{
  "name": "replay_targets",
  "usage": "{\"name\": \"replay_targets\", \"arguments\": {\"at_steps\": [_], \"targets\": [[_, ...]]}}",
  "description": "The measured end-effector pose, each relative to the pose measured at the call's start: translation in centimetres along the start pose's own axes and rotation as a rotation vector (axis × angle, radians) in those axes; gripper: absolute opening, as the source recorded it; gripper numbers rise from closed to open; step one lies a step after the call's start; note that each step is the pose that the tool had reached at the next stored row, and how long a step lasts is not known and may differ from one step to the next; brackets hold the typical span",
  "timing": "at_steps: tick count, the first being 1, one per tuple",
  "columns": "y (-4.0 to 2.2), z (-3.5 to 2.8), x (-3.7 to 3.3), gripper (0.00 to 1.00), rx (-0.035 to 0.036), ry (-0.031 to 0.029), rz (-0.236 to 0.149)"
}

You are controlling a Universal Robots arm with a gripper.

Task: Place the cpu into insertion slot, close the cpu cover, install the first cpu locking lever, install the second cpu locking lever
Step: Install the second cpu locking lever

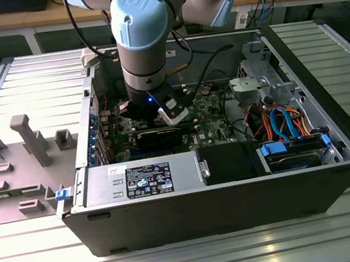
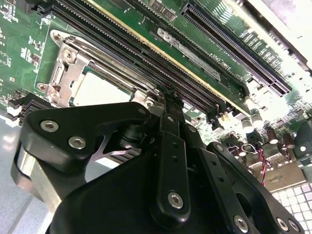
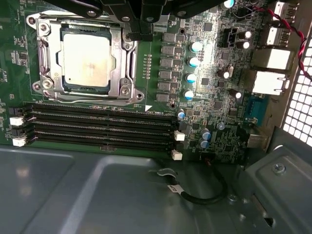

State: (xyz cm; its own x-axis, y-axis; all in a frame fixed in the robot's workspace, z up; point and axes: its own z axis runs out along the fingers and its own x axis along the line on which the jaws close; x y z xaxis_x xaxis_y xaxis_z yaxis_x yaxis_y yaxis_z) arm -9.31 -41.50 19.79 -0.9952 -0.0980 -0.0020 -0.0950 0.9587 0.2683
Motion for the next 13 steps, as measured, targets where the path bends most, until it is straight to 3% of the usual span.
{"name": "replay_targets", "arguments": {"at_steps": [13], "targets": [[-0.17,0.08,0.03,0.11,-0.0003,0.0,0.0]]}}
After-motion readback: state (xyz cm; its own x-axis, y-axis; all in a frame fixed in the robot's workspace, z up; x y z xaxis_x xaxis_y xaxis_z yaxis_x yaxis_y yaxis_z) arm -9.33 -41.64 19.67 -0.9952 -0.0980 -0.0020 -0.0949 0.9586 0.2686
